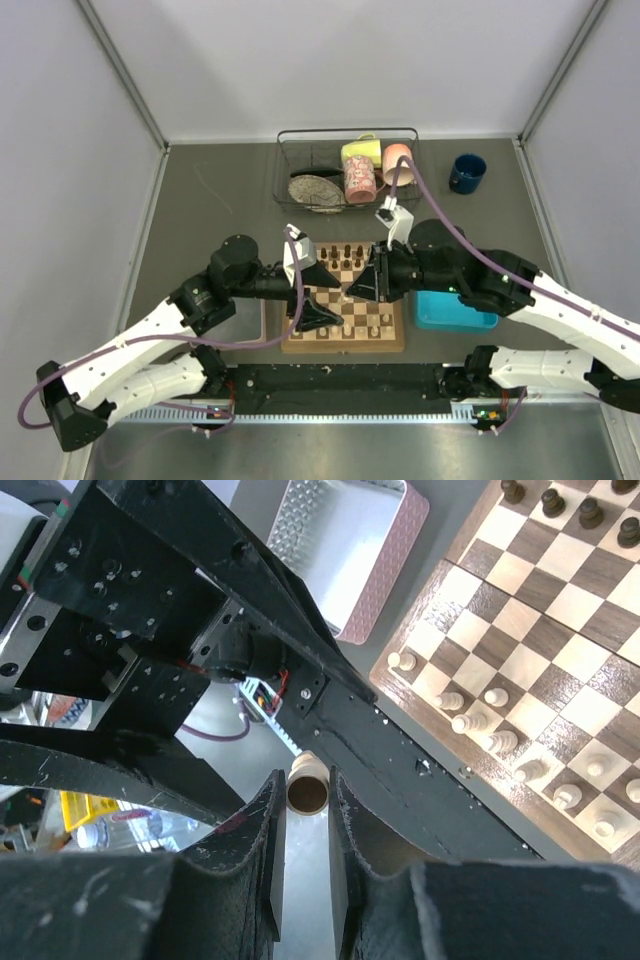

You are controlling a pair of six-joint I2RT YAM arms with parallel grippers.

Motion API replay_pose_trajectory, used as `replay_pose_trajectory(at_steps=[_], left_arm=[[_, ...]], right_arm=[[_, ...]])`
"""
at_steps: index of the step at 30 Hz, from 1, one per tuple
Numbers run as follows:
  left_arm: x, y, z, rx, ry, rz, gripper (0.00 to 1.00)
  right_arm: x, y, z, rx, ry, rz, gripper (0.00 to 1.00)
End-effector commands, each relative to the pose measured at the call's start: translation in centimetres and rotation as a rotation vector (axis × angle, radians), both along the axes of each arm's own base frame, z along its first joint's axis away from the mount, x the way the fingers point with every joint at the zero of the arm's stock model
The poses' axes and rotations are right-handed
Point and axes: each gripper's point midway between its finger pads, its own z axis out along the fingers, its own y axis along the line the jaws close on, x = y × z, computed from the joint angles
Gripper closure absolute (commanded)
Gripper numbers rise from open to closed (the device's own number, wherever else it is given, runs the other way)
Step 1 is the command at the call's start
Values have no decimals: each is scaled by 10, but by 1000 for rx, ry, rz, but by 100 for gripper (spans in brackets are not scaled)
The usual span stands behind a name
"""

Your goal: Set up the chess pieces on the board

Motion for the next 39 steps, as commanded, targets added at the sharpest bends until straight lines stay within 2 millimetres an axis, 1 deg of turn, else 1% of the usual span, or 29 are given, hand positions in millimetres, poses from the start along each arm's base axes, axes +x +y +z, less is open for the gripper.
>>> replay_pose_trajectory(at_steps=[1, 2, 3, 4, 5, 6, 7, 8, 9, 10, 11, 12, 13, 14, 15, 17, 18, 19, 21, 22, 25, 26, 32, 33, 39], left_arm=[[5, 5, 26, -106, -72, 66, 11], [6, 8, 23, -119, -70, 88, 9], [6, 13, 36, -179, -99, 115, 8], [12, 16, 39, -206, -75, 179, 8], [14, 17, 42, -260, -85, 199, 8], [12, 23, 50, -313, -92, 213, 9], [13, 24, 52, -347, -43, 236, 9], [13, 25, 57, -407, -42, 242, 10], [11, 27, 60, -443, -23, 244, 13], [10, 28, 65, -487, 32, 244, 15], [10, 27, 55, -500, 66, 242, 17], [6, 29, 71, -584, 55, 220, 21], [3, 30, 74, -614, 102, 202, 21], [0, 29, 70, -623, 116, 184, 23], [-2, 27, 76, -654, 106, 156, 24], [-6, 23, 78, -654, 123, 116, 26], [-4, 20, 76, -648, 135, 113, 27], [-6, 20, 82, -673, 136, 99, 28], [-3, 19, 83, -683, 148, 107, 30], [-3, 20, 85, -690, 147, 106, 33], [-3, 19, 91, -697, 138, 102, 38], [-3, 18, 93, -698, 136, 97, 41], [-6, 15, 90, -689, 147, 64, 54], [-8, 15, 90, -690, 151, 58, 57], [-7, 12, 89, -679, 157, 54, 64]], right_arm=[[6, -11, 29, 98, -48, -80, 100], [11, -14, 32, 105, -59, -108, 100], [11, -16, 33, 114, -63, -114, 100], [11, -13, 41, 155, -77, -116, 100], [9, -18, 50, 195, -90, -116, 100], [9, -17, 49, 216, -93, -116, 100], [8, -15, 60, 273, -111, -107, 100], [5, -18, 68, 313, -126, -102, 100], [4, -18, 66, 325, -127, -97, 100], [3, -18, 69, 343, -131, -93, 100], [3, -18, 72, 358, -138, -94, 100], [2, -19, 72, 364, -140, -93, 100], [2, -20, 73, 371, -140, -95, 100], [2, -19, 77, 392, -146, -93, 100], [2, -19, 77, 404, -149, -94, 100], [2, -17, 79, 433, -145, -95, 100], [-2, -14, 82, 457, -145, -70, 100], [-1, -12, 80, 455, -138, -69, 100], [-1, -10, 79, 457, -134, -65, 100], [-1, -10, 78, 457, -130, -68, 100], [-1, -9, 76, 459, -126, -69, 100], [-1, -9, 75, 456, -124, -68, 100], [-1, -10, 74, 460, -119, -71, 100], [-1, -10, 74, 458, -119, -72, 100], [0, -8, 71, 453, -112, -74, 100]])
